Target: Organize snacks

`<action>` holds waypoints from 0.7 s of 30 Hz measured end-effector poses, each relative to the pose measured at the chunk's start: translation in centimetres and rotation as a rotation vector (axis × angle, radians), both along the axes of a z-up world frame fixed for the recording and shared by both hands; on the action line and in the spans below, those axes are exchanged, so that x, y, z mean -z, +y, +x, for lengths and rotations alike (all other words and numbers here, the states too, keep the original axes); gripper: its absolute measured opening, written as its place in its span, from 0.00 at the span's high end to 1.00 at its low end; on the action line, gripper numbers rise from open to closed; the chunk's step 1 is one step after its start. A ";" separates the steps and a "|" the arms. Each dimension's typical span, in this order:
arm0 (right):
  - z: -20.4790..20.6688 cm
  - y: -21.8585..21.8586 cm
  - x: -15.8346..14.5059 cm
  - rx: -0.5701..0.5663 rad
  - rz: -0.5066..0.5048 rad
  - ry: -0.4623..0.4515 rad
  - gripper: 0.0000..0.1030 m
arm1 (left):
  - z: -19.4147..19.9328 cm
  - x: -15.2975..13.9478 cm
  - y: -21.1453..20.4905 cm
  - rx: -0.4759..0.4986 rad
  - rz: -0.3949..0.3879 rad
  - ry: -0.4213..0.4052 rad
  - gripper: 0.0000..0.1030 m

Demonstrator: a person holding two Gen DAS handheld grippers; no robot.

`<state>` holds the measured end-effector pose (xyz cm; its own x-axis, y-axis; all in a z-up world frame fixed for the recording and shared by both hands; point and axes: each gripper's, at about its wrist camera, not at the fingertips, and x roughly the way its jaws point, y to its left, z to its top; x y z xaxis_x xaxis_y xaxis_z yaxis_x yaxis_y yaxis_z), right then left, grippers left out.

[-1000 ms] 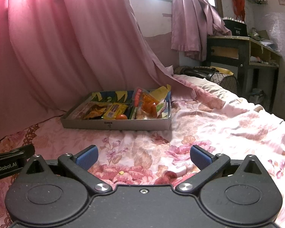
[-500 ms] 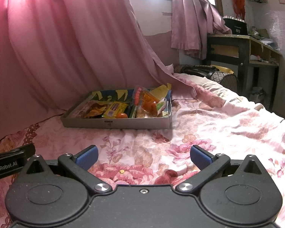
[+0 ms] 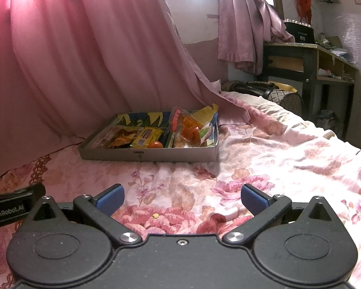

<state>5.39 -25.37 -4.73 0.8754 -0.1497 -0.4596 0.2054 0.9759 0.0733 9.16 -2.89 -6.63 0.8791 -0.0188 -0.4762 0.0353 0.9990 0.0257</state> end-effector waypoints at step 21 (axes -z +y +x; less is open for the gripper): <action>0.3 0.0 0.3 -0.008 0.001 0.026 0.01 | 0.2 -0.2 -0.5 0.040 0.065 0.029 0.00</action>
